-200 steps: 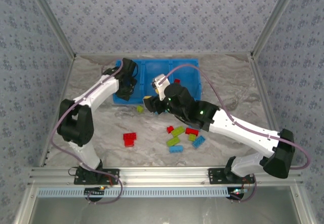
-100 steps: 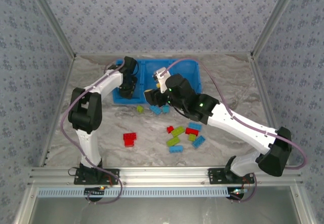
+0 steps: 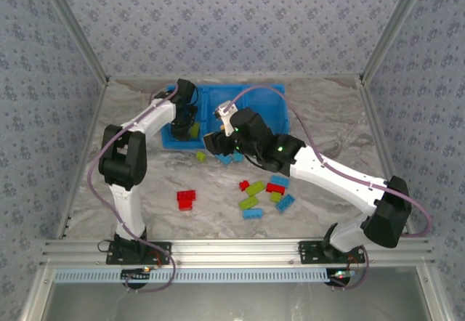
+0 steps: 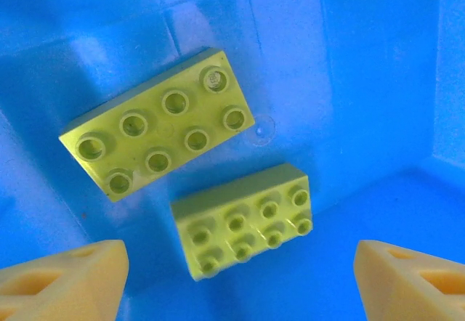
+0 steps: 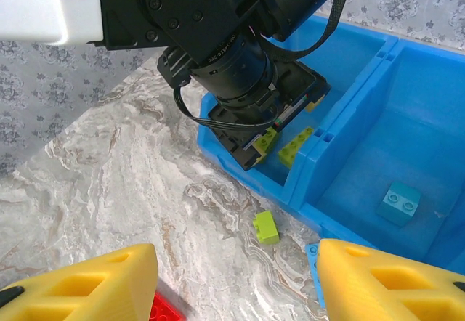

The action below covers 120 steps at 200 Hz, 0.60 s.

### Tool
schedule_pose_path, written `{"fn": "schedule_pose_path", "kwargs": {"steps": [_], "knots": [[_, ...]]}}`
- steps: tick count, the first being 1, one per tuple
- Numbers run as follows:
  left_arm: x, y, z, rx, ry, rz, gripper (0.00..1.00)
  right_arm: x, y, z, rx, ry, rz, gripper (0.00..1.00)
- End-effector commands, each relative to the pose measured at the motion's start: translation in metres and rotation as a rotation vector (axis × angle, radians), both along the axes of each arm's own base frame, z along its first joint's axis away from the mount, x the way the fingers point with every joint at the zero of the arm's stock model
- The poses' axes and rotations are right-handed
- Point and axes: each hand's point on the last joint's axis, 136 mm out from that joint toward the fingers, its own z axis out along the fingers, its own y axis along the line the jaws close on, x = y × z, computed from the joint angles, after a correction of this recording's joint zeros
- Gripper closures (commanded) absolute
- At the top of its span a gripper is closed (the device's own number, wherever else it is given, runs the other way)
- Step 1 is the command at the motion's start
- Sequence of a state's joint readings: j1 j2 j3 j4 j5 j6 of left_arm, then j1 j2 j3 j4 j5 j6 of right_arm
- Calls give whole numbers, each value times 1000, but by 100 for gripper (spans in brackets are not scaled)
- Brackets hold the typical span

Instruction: Sort the legos into containers by color

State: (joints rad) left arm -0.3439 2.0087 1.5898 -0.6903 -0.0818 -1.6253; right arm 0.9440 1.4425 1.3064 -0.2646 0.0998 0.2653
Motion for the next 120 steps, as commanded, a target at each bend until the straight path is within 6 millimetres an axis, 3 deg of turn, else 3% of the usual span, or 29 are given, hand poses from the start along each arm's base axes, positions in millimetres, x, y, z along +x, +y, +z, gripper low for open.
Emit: {"fn": "schedule_pose_path", "kwargs": {"steps": [1,36,65,98,120], "knots": [[-9,-4,-10,-32,53,-6,18,2,-1,3,-2,11,-11,38],[-6,5,29,2,-37,-11,20,5,-10,-13,-49,27,-40,38],[-16,15,94,96,-182,-80,20,7,-18,-55,-149,122,-52,40],[-62,18,173,293,-387,-314,15,4,-15,-110,-274,234,-32,42],[-110,11,204,414,-505,-551,14,8,-11,-137,-326,285,-31,42]]}}
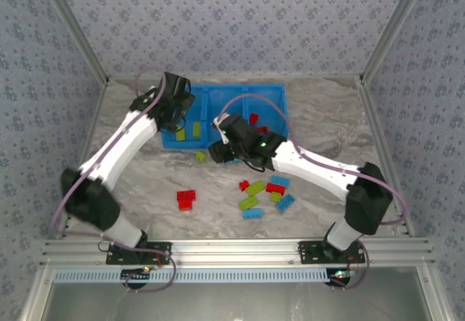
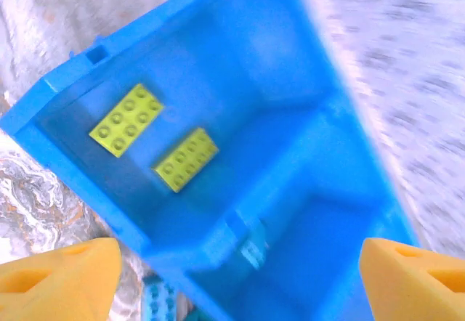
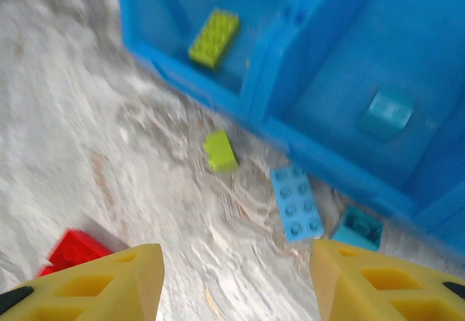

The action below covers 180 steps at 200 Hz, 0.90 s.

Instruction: Sort the legos into containers by color

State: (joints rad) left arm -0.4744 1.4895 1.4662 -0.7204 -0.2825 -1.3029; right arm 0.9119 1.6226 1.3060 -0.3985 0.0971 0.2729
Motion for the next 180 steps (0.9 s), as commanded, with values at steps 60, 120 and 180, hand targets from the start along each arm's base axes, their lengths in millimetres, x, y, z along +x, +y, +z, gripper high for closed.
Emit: {"fn": "schedule_pose_path", "kwargs": {"steps": [60,120,180], "knots": [[-167,-22,13,217,-237,-812,16,17,-1,-92,-249,167,-36,42],[-206,-34,3,171,-364,-939,15,44,-8,-122,-354,163,-68,41],[-205,-39,11,162,-405,-942,15,55,-8,-144,-391,185,-66,43]]}}
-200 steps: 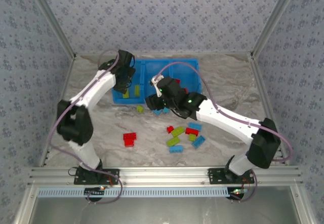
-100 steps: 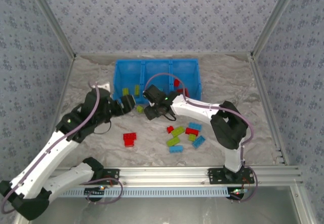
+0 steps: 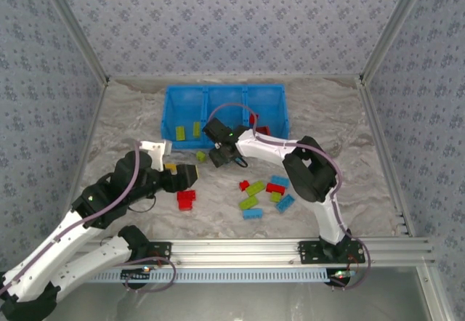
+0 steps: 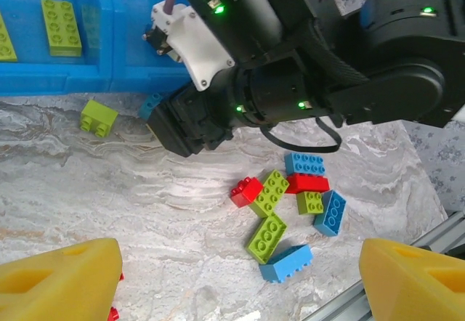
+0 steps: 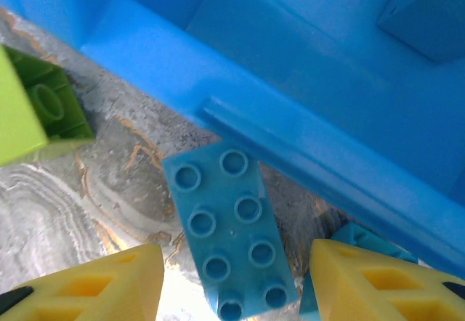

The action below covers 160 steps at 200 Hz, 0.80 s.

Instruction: Sort the legos into containers by color

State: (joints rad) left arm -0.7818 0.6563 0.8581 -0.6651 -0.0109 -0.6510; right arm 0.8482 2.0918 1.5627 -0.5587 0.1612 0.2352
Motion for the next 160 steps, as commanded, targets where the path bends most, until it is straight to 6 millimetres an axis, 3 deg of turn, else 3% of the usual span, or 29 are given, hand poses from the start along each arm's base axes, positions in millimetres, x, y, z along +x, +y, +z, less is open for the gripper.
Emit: {"fn": "schedule_pose_path", "kwargs": {"steps": [1,33,86,101,135,160], "knots": [[1,-8,12,-29,-49,-33,15,5,-6,-8,-53,5,5,43],[2,-9,11,-34,-48,-33,15,8,-3,-16,-56,18,11,46],[4,-12,10,-41,-46,-28,15,-1,4,-15,-41,15,27,67],[5,-13,12,-47,-51,-27,15,-5,4,0,-19,-14,25,69],[10,-19,27,-57,-81,-28,15,-17,-3,61,67,-99,-15,70],[20,-28,40,-31,-105,-24,15,-7,-10,98,126,-143,-57,70]]}}
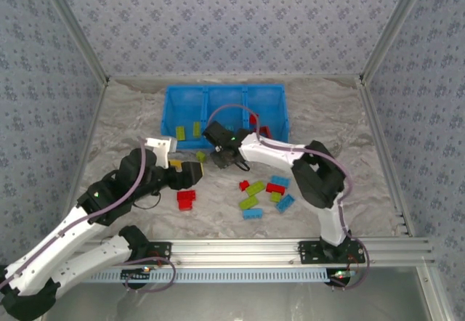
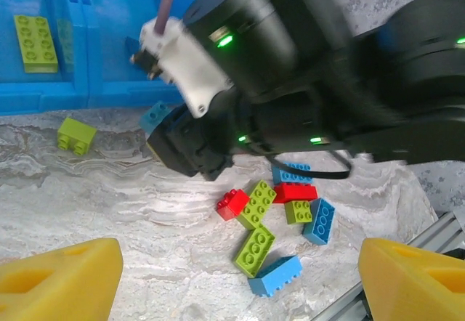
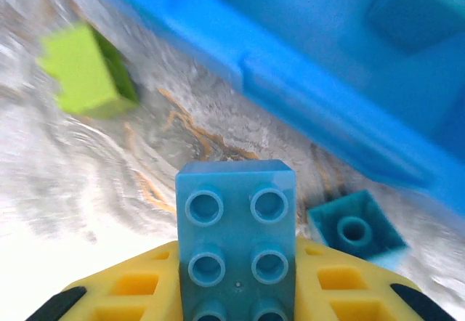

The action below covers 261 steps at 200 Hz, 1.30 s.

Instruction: Sort the legos into containers by color

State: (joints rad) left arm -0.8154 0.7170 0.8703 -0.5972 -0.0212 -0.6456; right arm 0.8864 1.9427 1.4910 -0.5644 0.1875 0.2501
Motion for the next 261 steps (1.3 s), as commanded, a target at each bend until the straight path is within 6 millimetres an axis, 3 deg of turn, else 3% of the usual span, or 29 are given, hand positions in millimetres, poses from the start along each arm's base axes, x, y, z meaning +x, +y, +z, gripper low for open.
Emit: {"fn": "schedule_pose_path", "kwargs": {"steps": [1,16,63,95,121,149,189,230,261], "knots": [[13,-11,35,-23,-85,3,15,14,-9,55,85,-81,-72,70],[22,-17,44,-1,-105,14,15,30,-7,68,117,-95,-93,70],[52,-33,62,44,-142,71,16,87,-1,54,170,-48,-184,71],[61,-40,61,72,-146,88,15,117,12,40,258,21,-210,71],[63,-42,52,88,-129,89,15,125,25,23,259,72,-211,70],[63,-41,45,99,-117,100,16,129,24,3,257,116,-254,70],[60,-39,39,122,-105,105,15,128,21,-4,258,128,-278,59],[57,-35,35,137,-90,117,15,125,20,5,264,120,-276,47],[54,-32,36,136,-86,122,16,124,16,42,291,50,-268,52]]}}
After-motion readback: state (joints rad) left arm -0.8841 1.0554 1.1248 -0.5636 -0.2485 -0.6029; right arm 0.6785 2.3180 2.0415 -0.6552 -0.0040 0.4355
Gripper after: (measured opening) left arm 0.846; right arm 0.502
